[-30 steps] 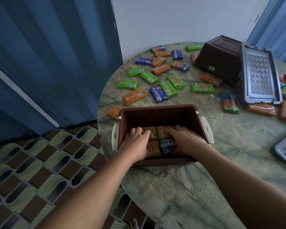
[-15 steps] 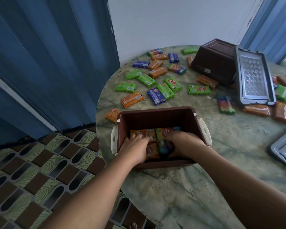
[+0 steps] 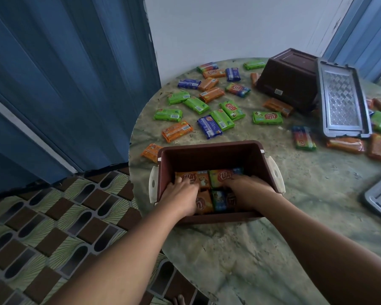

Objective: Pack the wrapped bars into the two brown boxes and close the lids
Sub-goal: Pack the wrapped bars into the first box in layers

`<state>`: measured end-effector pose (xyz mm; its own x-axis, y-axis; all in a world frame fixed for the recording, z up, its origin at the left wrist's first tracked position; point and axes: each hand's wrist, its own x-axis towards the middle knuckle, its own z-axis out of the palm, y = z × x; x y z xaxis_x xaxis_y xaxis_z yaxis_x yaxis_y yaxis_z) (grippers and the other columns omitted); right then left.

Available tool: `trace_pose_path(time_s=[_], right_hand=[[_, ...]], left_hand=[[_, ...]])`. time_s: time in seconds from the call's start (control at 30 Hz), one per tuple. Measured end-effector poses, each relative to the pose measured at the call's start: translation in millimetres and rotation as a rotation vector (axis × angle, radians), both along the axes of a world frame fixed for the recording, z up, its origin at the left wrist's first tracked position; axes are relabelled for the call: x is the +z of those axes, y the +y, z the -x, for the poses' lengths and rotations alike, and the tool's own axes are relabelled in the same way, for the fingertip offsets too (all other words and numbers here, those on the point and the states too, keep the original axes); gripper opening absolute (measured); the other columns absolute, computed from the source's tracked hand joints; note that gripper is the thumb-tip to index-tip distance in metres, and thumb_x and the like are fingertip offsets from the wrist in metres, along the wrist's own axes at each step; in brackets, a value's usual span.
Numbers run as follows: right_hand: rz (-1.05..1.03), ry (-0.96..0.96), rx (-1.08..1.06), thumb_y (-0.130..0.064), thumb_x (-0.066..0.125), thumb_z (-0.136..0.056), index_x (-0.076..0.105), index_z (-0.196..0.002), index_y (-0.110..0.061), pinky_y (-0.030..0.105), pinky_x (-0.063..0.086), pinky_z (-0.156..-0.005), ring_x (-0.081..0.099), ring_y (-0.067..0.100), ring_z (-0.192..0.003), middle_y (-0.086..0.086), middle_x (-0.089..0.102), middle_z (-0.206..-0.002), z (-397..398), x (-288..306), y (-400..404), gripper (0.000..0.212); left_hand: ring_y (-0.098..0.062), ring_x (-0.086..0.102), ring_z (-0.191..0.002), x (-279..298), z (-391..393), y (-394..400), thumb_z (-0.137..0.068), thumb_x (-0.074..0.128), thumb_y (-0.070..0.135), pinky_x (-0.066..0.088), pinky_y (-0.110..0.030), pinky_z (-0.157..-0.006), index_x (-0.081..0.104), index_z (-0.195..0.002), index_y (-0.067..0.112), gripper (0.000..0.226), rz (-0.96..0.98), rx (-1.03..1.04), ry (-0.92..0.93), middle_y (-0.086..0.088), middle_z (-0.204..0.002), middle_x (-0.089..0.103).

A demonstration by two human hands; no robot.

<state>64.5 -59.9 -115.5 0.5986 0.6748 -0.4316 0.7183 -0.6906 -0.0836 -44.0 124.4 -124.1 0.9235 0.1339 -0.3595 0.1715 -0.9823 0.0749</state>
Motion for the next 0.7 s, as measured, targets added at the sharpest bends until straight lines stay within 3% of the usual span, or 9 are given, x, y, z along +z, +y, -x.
trace_pose_path(time_s=[0.07, 0.13, 0.2, 0.33, 0.47, 0.6, 0.7], right_hand=[[-0.001, -0.017, -0.002, -0.040, 0.070, -0.088, 0.052, -0.138, -0.031, 0.040, 0.046, -0.102, 0.054, 0.024, -0.129, -0.001, 0.053, -0.144, 0.3, -0.9, -0.2, 0.054], [-0.017, -0.026, -0.008, -0.041, 0.070, -0.088, 0.050, -0.137, -0.028, 0.040, 0.045, -0.103, 0.052, 0.026, -0.130, 0.002, 0.051, -0.144, -0.1, -2.3, -0.3, 0.055], [-0.042, -0.032, -0.022, -0.041, 0.072, -0.086, 0.046, -0.137, -0.025, 0.039, 0.046, -0.101, 0.054, 0.027, -0.129, 0.003, 0.051, -0.143, -0.3, -2.3, -1.7, 0.059], [-0.116, -0.020, -0.085, -0.042, 0.080, -0.077, 0.044, -0.129, -0.021, 0.036, 0.050, -0.087, 0.061, 0.030, -0.115, 0.004, 0.059, -0.130, 0.7, 0.9, -2.4, 0.067], [-0.170, -0.013, -0.134, -0.044, 0.083, -0.071, 0.047, -0.122, -0.024, 0.035, 0.051, -0.075, 0.066, 0.030, -0.104, 0.002, 0.060, -0.121, -0.4, 0.0, -2.3, 0.066], [-0.181, -0.007, -0.113, -0.045, 0.071, -0.084, 0.052, -0.136, -0.026, 0.043, 0.057, -0.085, 0.065, 0.033, -0.107, 0.005, 0.055, -0.128, 0.7, -0.4, -2.5, 0.059], [-0.214, 0.012, -0.152, -0.046, 0.066, -0.086, 0.053, -0.132, -0.025, 0.045, 0.057, -0.085, 0.064, 0.033, -0.105, 0.003, 0.053, -0.123, -0.1, 1.1, -0.8, 0.052]], left_hand=[[-0.033, 0.041, -0.135, 2.0, 0.1, -0.5, -0.090, 0.071, 0.034, 0.042, -0.047, -0.104, 0.047, -0.138, 0.018, 0.056, 0.034, 0.019, -0.002, -0.010, -0.143, 0.048], [-0.029, 0.055, -0.123, 4.8, 0.0, -0.3, -0.087, 0.074, 0.038, 0.048, -0.042, -0.089, 0.048, -0.128, 0.020, 0.052, 0.096, 0.043, -0.016, -0.006, -0.133, 0.057], [-0.027, 0.063, -0.107, 8.3, -0.3, -0.2, -0.085, 0.076, 0.047, 0.045, -0.037, -0.074, 0.046, -0.113, 0.024, 0.047, 0.153, 0.067, -0.032, -0.001, -0.117, 0.064], [-0.029, 0.067, -0.105, 17.9, 2.4, -0.9, -0.089, 0.067, 0.048, 0.056, -0.043, -0.081, 0.041, -0.126, 0.035, 0.048, 0.268, 0.138, -0.175, 0.002, -0.120, 0.067], [-0.028, 0.065, -0.096, 26.1, 5.1, -3.6, -0.094, 0.059, 0.041, 0.051, -0.038, -0.075, 0.040, -0.137, 0.034, 0.047, 0.364, 0.286, -0.398, 0.000, -0.113, 0.066], [-0.022, 0.062, -0.076, 21.6, 8.0, -3.7, -0.096, 0.059, 0.039, 0.056, -0.042, -0.065, 0.040, -0.116, 0.025, 0.030, 0.267, 0.272, -0.289, -0.002, -0.096, 0.064], [-0.030, 0.063, -0.093, 16.2, 6.2, -4.8, -0.094, 0.064, 0.041, 0.053, -0.041, -0.071, 0.039, -0.112, 0.019, 0.038, 0.230, 0.294, -0.229, -0.007, -0.108, 0.058]])
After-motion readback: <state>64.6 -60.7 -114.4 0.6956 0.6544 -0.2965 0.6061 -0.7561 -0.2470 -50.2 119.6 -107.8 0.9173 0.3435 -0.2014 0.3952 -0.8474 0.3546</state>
